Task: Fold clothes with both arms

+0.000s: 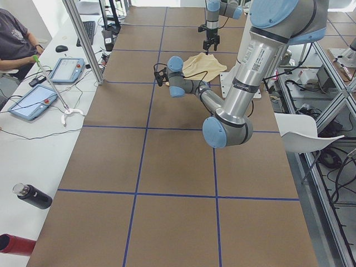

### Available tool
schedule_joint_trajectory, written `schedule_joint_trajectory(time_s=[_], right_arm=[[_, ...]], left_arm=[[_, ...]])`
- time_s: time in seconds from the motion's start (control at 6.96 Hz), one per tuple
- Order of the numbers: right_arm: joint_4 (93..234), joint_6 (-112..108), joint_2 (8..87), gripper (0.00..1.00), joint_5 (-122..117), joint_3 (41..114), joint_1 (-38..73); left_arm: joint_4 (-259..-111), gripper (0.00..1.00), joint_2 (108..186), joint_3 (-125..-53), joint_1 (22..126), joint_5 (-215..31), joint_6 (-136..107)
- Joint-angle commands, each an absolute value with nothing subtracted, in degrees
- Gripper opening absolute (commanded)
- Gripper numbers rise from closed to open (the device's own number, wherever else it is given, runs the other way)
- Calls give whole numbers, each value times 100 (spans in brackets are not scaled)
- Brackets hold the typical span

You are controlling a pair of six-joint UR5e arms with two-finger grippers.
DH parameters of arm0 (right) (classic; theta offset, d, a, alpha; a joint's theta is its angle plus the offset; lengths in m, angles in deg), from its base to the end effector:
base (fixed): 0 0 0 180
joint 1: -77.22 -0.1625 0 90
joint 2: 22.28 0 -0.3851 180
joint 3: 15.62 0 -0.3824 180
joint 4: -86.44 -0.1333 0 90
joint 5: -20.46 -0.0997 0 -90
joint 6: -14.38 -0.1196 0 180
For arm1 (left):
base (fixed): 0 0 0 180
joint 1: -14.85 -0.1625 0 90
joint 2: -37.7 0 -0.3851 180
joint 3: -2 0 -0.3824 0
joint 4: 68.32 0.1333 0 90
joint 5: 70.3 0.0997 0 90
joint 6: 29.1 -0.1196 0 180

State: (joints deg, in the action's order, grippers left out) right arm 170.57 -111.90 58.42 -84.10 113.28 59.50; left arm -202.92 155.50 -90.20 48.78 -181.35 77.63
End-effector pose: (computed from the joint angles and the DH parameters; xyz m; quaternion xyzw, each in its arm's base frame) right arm -0.4157 -0.2412 0.2447 -0.1841 -0.4268 0.3498 0.8134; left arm 0.4846 -0.4349 0.2455 -0.0546 0.6108 -0.2346 0.7543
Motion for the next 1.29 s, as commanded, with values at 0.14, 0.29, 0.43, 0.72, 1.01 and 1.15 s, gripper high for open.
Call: schedule_joint_trajectory(time_s=[0.14,0.29,0.43,0.72,1.01,1.15], right_arm=[[17055,-9957,4954,100,-9456,10140,3948],[17029,-9517,4935,100,-9459,9892,3717],[17011,-9208,4909,100,-9459,9751,3541],[17055,-9144,4655,100,-9459,9618,3486],[17055,-9153,4662,100,-9467,9600,3477],[17064,-9153,4654,100,-9467,9609,3477]], left_arm=[[-19138,59,15582,-9291,3973,-17226,7821],[-18667,59,15556,-9527,3772,-17043,7813],[-18418,59,15547,-9704,3718,-16980,7813],[-18363,59,15495,-9732,3394,-16736,7813],[-18372,58,15512,-9679,3366,-16725,7813],[-18372,58,15512,-9662,3366,-16725,7804]])
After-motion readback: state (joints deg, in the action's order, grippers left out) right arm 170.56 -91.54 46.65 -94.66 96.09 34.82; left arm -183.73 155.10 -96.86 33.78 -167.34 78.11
